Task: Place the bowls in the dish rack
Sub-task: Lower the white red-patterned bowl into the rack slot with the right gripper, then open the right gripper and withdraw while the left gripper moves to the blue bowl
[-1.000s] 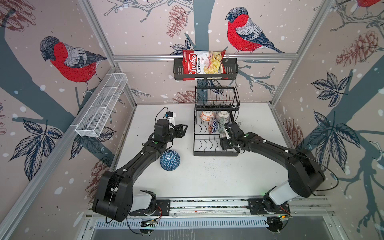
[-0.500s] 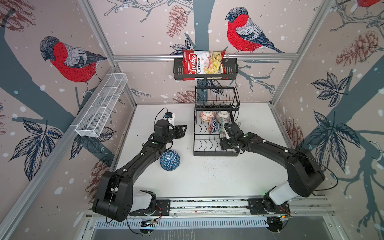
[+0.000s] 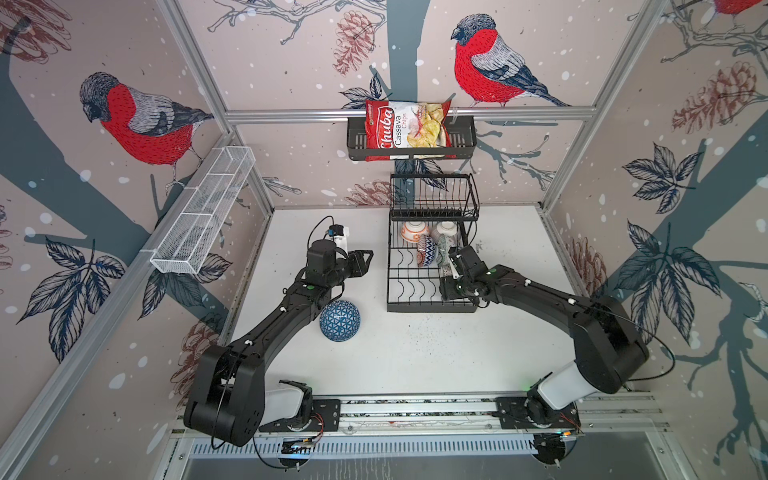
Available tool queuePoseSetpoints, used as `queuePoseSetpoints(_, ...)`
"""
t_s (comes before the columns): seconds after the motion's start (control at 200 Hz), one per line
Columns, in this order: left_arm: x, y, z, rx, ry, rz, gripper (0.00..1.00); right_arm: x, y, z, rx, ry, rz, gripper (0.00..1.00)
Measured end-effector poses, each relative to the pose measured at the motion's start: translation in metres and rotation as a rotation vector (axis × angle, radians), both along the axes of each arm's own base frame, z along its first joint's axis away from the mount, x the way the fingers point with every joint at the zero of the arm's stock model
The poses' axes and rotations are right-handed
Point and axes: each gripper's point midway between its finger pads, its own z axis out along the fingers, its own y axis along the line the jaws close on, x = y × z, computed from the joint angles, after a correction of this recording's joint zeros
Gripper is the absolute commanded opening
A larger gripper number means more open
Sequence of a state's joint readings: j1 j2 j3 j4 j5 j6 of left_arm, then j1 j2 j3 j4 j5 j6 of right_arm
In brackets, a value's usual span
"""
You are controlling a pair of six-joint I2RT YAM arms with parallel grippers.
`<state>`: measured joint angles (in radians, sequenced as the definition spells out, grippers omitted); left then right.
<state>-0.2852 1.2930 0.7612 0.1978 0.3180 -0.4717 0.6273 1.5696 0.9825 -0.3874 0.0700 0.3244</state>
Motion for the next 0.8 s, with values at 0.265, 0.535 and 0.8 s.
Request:
queuePoseSetpoints(0.265,-0.001,0.001,-0.001,0.002,0.0,0.004,0.49,-0.005,-0.004,-0.001,-0.012,0.017,-0.001,0.84)
queuePoseSetpoints(0.535,-0.002,0.002,0.004,0.0,-0.013,0.006,0.49,-0.006,-0.005,0.01,0.002,-0.003,-0.002,0.94)
queuePoseSetpoints(0.8,0.001,0.008,0.004,0.016,-0.004,0.033,0.49,0.001,-0.006,0.035,0.032,-0.065,-0.027,0.97)
